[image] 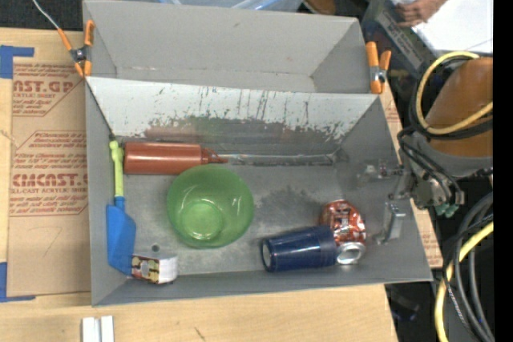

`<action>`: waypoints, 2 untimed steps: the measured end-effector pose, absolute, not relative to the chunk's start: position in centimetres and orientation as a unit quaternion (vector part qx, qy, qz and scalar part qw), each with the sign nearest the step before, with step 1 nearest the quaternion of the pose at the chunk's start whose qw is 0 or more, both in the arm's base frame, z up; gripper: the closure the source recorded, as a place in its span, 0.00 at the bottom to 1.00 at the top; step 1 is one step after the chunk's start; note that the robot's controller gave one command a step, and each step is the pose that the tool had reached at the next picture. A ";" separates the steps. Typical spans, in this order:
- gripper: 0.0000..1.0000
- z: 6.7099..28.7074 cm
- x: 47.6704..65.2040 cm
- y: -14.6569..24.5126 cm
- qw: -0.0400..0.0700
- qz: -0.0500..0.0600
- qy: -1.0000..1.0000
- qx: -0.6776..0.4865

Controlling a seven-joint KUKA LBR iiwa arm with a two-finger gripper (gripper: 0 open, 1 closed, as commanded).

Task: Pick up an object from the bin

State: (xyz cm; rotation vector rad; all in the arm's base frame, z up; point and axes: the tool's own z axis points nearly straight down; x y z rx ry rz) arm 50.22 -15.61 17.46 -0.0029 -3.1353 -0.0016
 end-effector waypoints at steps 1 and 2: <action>0.00 17.9 50.4 -15.5 -0.001 0.000 -1.000 0.000; 0.00 11.2 49.0 -13.0 -0.002 0.000 -0.998 0.058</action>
Offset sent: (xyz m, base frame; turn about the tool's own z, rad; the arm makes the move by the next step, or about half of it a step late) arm -0.0232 0.0423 -0.1046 -0.1922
